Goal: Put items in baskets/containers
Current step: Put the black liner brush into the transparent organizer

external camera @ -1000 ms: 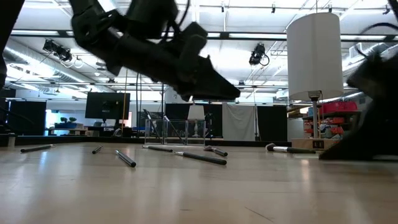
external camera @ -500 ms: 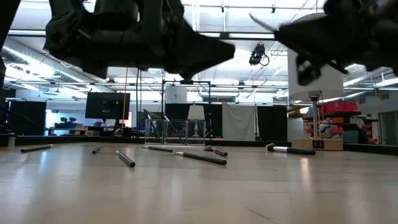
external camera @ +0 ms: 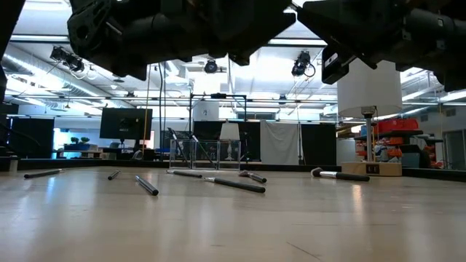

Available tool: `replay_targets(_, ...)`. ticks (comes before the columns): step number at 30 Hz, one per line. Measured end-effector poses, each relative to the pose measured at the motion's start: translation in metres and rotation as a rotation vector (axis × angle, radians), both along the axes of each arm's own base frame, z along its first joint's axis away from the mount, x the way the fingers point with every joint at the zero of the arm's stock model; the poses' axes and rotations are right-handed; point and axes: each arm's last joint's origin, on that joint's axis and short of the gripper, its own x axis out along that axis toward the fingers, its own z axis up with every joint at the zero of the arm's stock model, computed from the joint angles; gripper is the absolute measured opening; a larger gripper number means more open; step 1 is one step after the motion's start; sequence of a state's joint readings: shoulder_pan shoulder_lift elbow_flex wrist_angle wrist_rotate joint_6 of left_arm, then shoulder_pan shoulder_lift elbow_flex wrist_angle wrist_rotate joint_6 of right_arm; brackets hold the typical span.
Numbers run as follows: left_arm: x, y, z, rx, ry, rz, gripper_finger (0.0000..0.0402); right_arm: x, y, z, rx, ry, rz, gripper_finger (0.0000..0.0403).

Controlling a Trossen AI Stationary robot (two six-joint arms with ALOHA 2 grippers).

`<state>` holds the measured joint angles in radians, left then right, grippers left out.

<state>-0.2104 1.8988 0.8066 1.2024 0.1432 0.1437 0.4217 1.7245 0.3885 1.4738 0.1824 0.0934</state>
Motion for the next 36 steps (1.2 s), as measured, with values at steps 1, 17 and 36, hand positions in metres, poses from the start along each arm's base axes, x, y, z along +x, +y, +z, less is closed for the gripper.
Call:
replay_targets(1, 0.000, -0.001, 0.000, 0.004, -0.004, -0.001, 0.0202, 0.000, 0.000, 0.000, 0.001, 0.000, 0.000, 0.0007)
replay_targets(17, 0.004, -0.009, 0.008, 0.033, -0.043, 0.067, 0.0104, 0.000, 0.000, 0.000, 0.004, 0.000, 0.000, 0.0008)
replay_targets(36, 0.004, -0.008, 0.003, 0.018, 0.064, 0.085, 0.0014, 0.000, -0.002, -0.010, 0.000, 0.104, -0.055, 0.0034)
